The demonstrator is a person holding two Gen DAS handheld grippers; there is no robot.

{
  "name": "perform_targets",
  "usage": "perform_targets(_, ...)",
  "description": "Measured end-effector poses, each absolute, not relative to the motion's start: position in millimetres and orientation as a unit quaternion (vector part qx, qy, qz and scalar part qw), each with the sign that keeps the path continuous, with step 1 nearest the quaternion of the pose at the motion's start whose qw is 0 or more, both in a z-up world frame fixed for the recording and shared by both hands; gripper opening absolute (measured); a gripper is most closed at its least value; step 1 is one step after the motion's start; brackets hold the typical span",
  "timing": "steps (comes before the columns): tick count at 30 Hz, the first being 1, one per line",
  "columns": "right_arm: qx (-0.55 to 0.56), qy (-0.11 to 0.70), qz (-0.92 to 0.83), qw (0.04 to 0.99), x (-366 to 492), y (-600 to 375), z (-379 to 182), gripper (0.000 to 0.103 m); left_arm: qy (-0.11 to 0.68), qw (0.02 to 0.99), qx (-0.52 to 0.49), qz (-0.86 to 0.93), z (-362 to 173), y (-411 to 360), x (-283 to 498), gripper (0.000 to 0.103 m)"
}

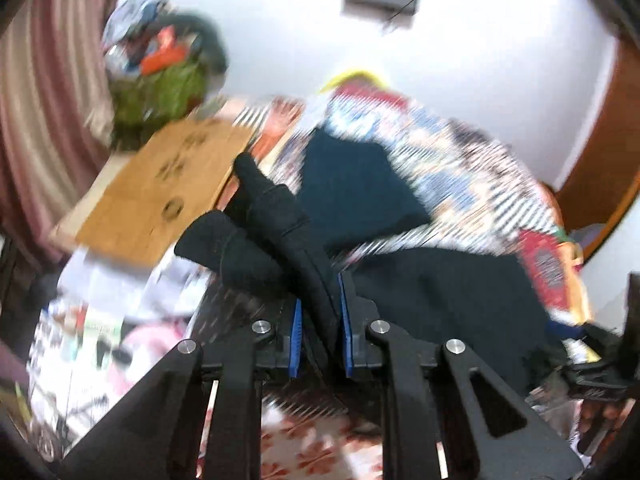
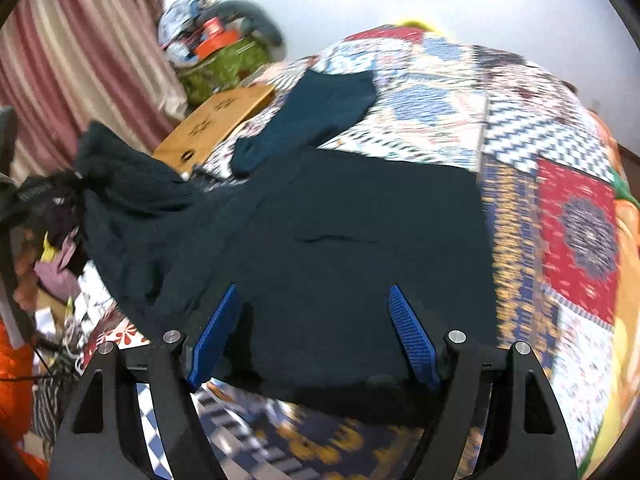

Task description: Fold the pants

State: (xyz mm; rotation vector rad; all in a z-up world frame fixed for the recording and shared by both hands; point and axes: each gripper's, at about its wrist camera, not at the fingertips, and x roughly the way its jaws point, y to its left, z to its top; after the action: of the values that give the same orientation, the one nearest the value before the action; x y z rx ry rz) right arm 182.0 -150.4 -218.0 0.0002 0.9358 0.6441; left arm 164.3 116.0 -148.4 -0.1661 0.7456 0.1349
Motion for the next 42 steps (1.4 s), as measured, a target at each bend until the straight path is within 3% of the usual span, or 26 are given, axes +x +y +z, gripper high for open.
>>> perform_targets(6, 0.009, 0.447, 0.257, 0.857, 179.0, -192.1, -223.0, 0.074, 0.311, 0.949, -0.056, 0.007, -103.2, 63.9, 184.1, 0.016)
perform_targets(12, 0.020, 0.460, 0.260, 0.849, 178.5, -199.1, -245.2, 0.076, 0.308, 0.947, -0.050, -0.078, -86.6, -2.9, 201.7, 0.016)
perform_targets(21, 0.035, 0.455, 0.260, 0.851, 169.0, -214.4, -241.5, 0.076, 0.403, 0.889, -0.008, -0.215, -158.7, -110.2, 226.6, 0.016)
perform_targets(26, 0.044, 0.466, 0.240, 0.851, 159.8, -231.8, -244.6, 0.076, 0.458, 0.858, 0.008, -0.234, -188.7, -125.6, 223.4, 0.020)
perform_targets(27, 0.044, 0.467, 0.236, 0.851, 157.0, -235.0, -244.5, 0.076, 0.465, 0.852, 0.010, -0.242, -189.7, -125.1, 222.7, 0.030)
perform_targets(29, 0.042, 0.465, 0.229, 0.854, 151.5, -240.9, -242.9, 0.076, 0.466, 0.847, 0.008, -0.256, -184.2, -125.4, 217.1, 0.060)
perform_targets(30, 0.043, 0.463, 0.226, 0.856, 148.7, -243.9, -241.3, 0.076, 0.457, 0.853, 0.010, -0.252, -179.2, -124.8, 214.6, 0.086)
perform_targets(31, 0.045, 0.461, 0.222, 0.858, 146.7, -246.4, -238.5, 0.076, 0.441, 0.864, 0.013, -0.242, -172.1, -125.3, 210.8, 0.096)
perform_targets(35, 0.058, 0.442, 0.216, 0.869, 144.5, -253.6, -224.9, 0.076, 0.387, 0.902, 0.055, -0.182, -146.9, -107.0, 212.2, 0.097)
perform_targets(42, 0.076, 0.405, 0.216, 0.885, 148.7, -243.6, -199.1, 0.076, 0.365, 0.923, 0.103, -0.071, -142.6, -45.5, 256.8, 0.101)
